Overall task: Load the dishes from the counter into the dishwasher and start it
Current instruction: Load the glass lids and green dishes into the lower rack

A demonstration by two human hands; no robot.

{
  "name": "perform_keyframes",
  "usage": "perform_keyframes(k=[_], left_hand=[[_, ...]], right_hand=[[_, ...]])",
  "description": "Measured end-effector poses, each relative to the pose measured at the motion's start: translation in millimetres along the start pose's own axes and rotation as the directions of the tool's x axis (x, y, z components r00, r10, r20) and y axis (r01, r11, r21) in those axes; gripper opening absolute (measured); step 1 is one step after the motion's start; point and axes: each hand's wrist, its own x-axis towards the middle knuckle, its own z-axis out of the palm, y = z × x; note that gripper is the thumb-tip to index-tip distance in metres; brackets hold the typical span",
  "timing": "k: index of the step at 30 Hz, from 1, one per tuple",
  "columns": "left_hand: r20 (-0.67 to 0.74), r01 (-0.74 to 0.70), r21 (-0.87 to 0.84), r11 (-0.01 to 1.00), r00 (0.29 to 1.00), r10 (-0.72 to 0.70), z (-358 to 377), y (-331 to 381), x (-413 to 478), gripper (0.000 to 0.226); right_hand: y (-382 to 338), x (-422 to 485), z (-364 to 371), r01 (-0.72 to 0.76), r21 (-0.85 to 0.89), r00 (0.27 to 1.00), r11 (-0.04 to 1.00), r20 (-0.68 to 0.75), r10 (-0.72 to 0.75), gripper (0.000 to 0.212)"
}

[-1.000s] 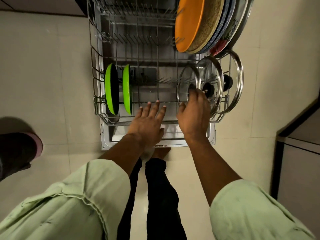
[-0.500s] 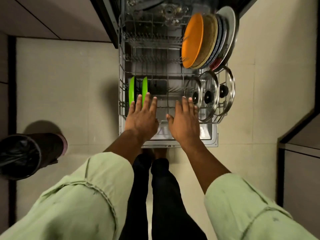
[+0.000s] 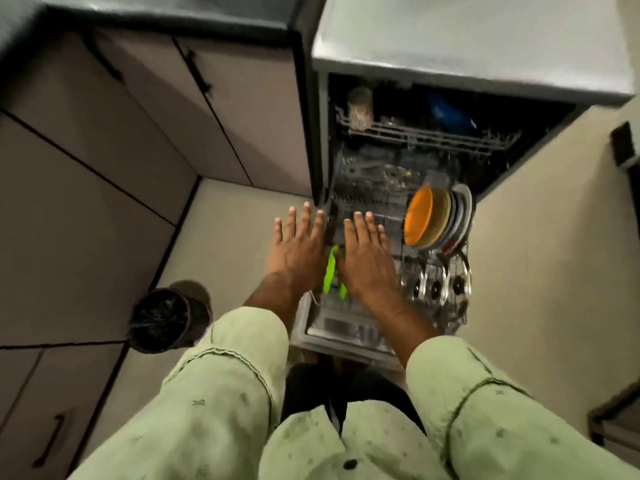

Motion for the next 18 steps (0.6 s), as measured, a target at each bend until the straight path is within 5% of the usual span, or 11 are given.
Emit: perform_keyframes(k=[8, 18], left_hand=[[-0.317, 0.208, 0.035, 0.977, 0.93, -0.187, -108, -72, -33, 0.076], [-0.499, 0.374, -0.072, 0.925, 0.789, -0.358, -185, -202, -60, 0.077]], right_hand=[[-64, 39, -92, 0.229, -0.082, 0.941, 0.97, -0.236, -0.242, 0.068], [-207, 101, -178, 0.428, -0.275, 0.805, 0.861, -0.317, -0.502, 0.072]])
